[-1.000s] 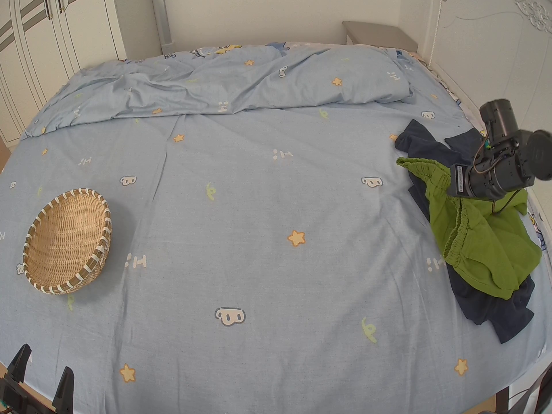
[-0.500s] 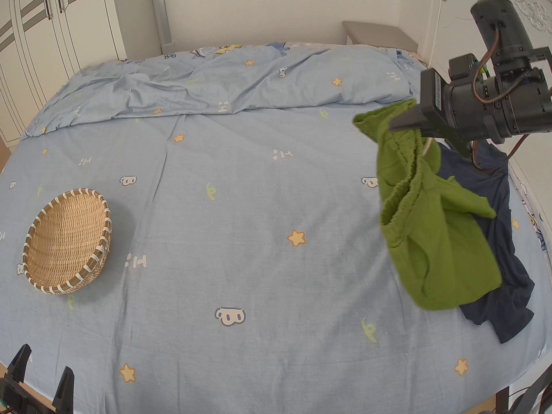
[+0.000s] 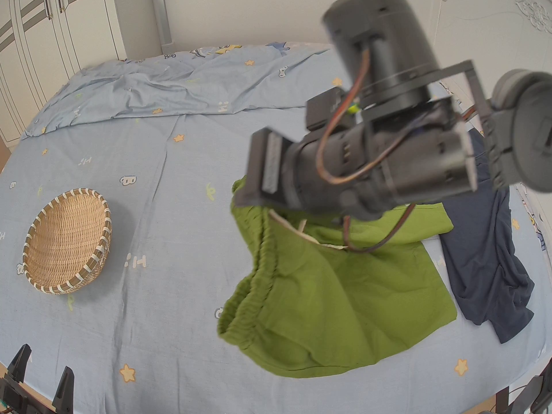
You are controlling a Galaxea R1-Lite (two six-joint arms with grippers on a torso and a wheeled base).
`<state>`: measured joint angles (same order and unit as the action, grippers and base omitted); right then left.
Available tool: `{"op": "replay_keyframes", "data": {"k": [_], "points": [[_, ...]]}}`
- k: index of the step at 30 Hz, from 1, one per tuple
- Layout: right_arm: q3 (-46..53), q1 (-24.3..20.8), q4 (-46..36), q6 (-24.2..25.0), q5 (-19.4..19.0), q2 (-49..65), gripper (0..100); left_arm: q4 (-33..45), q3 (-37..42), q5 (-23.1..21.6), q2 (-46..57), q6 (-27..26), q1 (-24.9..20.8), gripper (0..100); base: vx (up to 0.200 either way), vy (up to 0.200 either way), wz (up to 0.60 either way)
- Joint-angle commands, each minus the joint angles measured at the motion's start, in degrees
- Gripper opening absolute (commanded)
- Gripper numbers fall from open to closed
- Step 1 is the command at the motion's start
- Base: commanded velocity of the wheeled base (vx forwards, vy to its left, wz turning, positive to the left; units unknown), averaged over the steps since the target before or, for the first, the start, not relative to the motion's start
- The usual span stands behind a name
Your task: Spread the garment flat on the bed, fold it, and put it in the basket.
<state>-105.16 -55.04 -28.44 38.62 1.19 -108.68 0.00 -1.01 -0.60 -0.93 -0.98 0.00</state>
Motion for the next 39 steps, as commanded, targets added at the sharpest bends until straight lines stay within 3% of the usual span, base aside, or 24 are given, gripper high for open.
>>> {"op": "replay_keyframes", "data": {"k": [1,3,4,21,26,33,37,39], "points": [[-1.02,-3.49,2.07,0.40,1.62,-9.18,0,0.00,1.01,-0.02,0.93,0.01,0.00,100,0.000,0.000,0.00],[-1.98,-3.41,2.07,0.40,1.97,-10.76,0,0.00,1.01,-0.02,0.93,0.01,-0.09,100,0.000,0.000,0.00],[-2.42,-3.23,2.07,0.40,1.97,-11.12,100,0.00,1.01,-0.02,0.93,0.01,0.00,100,0.000,0.000,0.00],[-6.47,-1.82,0.32,-0.12,1.88,-13.75,100,0.00,1.01,-0.02,0.93,0.01,0.00,100,0.000,0.000,0.00],[-6.55,-1.30,-5.40,-2.76,-0.32,-14.10,100,0.00,1.01,-0.02,0.93,0.01,0.00,100,0.000,0.000,0.00],[-6.55,-1.82,-11.20,-4.43,-0.32,-18.85,100,0.00,1.01,-0.02,0.93,0.01,0.00,100,0.000,0.000,0.00],[-5.76,-1.03,-11.37,-4.34,-0.49,-17.36,100,0.00,1.01,-0.02,0.93,0.01,0.00,100,0.000,0.000,0.00],[-3.04,1.78,-11.37,-4.25,-1.28,-12.35,100,0.00,1.01,-0.02,0.93,0.01,0.00,100,0.000,0.000,0.00]]}}
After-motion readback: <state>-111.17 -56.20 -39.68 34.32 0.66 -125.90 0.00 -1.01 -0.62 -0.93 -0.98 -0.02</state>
